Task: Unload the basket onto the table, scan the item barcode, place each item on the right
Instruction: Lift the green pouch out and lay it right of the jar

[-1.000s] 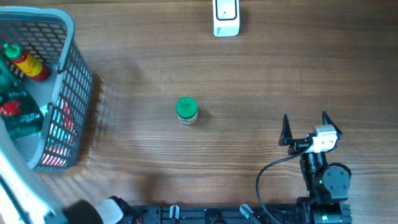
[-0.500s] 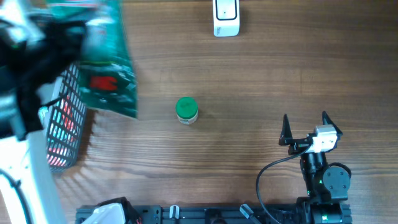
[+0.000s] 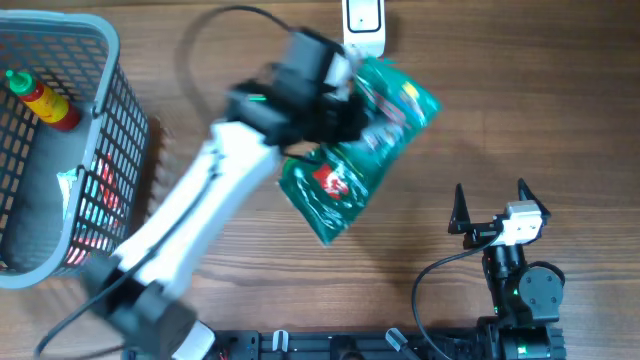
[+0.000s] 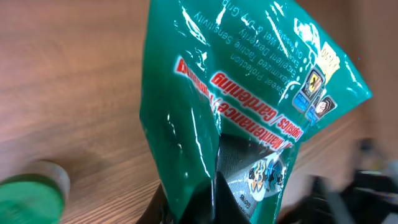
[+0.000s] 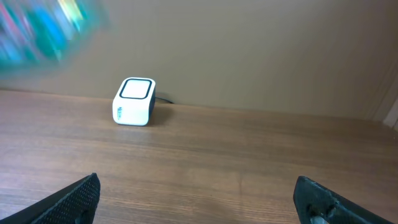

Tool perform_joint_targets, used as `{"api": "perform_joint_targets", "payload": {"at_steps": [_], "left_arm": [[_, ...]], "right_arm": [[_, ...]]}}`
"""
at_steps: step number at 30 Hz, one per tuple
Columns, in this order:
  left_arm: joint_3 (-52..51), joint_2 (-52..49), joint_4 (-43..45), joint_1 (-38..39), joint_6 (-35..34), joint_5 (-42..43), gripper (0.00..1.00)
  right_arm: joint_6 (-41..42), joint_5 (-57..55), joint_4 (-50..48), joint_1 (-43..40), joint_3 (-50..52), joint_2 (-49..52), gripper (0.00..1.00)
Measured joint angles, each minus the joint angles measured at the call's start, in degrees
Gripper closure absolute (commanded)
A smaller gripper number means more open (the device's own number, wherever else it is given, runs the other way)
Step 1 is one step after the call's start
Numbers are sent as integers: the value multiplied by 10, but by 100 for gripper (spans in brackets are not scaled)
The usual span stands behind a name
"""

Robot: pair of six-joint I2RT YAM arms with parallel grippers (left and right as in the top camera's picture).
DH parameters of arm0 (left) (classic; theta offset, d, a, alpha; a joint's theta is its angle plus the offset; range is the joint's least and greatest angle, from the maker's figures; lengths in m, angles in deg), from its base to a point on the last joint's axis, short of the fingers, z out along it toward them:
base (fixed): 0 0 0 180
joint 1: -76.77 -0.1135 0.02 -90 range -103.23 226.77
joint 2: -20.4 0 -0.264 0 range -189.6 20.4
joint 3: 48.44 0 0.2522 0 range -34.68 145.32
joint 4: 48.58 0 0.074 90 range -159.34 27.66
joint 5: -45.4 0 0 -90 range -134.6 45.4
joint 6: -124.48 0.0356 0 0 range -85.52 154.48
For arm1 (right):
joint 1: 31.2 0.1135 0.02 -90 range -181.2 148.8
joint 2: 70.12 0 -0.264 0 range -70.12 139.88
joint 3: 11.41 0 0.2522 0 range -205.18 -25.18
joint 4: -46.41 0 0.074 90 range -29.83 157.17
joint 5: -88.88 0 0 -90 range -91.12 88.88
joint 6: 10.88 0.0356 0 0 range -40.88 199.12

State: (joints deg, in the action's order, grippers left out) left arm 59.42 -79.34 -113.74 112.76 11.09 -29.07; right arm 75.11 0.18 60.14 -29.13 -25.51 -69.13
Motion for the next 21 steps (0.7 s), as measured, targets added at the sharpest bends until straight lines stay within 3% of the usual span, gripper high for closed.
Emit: {"api": "perform_joint_targets", "payload": {"at_steps": [6, 12, 13, 15, 17, 18, 21], "left_arm": [[-1, -122, 22, 87, -9, -83, 96], [-4, -212, 51, 129, -52, -109, 96], [-6, -221, 53, 133, -59, -112, 86], [-8, -225, 54, 137, -65, -118, 56], [-7, -224, 59, 136, -70, -123, 36], [-7, -223, 60, 135, -73, -127, 29], [-7, -215, 59, 128, -76, -130, 24]], "right_arm": [[0, 0, 0, 0, 0, 0, 0], [0, 0, 0, 0, 0, 0, 0], [0, 0, 0, 0, 0, 0, 0], [0, 0, 0, 0, 0, 0, 0], [0, 0, 0, 0, 0, 0, 0], [0, 0, 0, 0, 0, 0, 0], [0, 0, 0, 0, 0, 0, 0]]}}
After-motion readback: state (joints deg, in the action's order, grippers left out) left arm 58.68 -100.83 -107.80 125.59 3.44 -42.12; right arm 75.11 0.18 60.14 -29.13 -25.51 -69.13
